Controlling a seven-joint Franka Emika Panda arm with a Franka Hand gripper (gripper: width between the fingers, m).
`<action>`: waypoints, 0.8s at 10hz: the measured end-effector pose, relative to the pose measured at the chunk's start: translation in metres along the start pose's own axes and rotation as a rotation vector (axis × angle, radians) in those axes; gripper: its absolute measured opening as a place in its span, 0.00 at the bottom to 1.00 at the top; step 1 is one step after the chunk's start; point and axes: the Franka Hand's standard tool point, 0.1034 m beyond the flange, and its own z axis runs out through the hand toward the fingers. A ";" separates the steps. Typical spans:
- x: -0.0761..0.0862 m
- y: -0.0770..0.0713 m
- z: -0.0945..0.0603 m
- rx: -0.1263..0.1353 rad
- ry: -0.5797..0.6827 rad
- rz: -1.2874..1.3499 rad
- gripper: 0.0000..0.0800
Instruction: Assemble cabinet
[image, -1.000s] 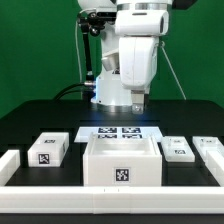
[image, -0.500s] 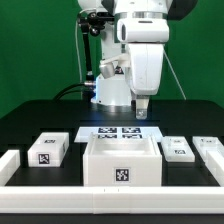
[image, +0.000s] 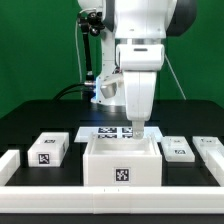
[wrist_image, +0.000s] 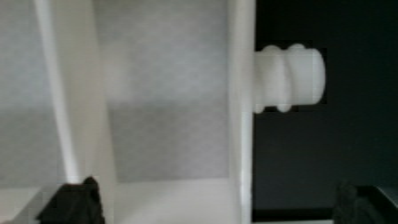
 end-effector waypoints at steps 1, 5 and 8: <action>-0.001 -0.004 0.007 0.013 0.000 0.002 0.81; 0.002 -0.014 0.027 0.041 0.005 0.022 0.81; -0.001 -0.014 0.028 0.042 0.006 0.028 0.65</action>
Offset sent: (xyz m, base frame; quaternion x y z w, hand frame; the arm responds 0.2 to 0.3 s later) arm -0.0046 0.0065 -0.0181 0.0024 0.0044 0.0145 0.9999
